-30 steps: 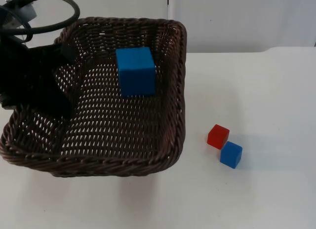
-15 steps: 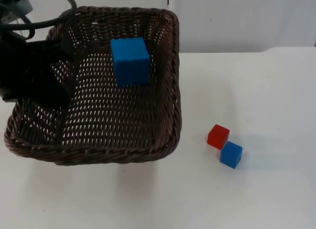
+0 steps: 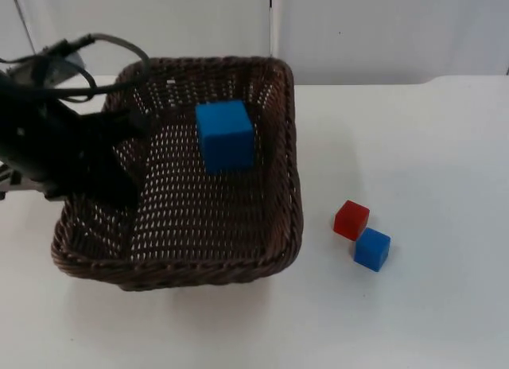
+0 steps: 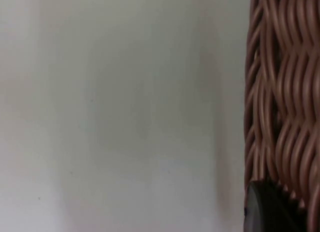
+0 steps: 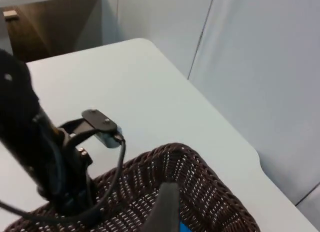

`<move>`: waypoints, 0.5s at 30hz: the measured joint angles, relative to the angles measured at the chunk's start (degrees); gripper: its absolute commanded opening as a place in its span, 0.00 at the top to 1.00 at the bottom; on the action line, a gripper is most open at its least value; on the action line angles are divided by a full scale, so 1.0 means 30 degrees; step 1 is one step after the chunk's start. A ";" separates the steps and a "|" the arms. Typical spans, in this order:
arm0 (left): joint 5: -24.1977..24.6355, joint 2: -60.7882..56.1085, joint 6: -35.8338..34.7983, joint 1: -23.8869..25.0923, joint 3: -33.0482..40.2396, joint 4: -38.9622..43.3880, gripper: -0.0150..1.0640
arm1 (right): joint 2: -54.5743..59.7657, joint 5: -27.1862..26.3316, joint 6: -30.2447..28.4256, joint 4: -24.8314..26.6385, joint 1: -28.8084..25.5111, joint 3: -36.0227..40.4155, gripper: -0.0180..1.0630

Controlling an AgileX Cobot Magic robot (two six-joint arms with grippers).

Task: Pick up the basket with the left hand and place the largest block into the basket with the right hand.

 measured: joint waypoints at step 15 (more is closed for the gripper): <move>-0.0490 0.4037 0.0498 0.0000 -0.2533 -0.0601 0.99 | -0.1852 0.1604 0.0601 -0.1018 0.0000 0.0000 0.30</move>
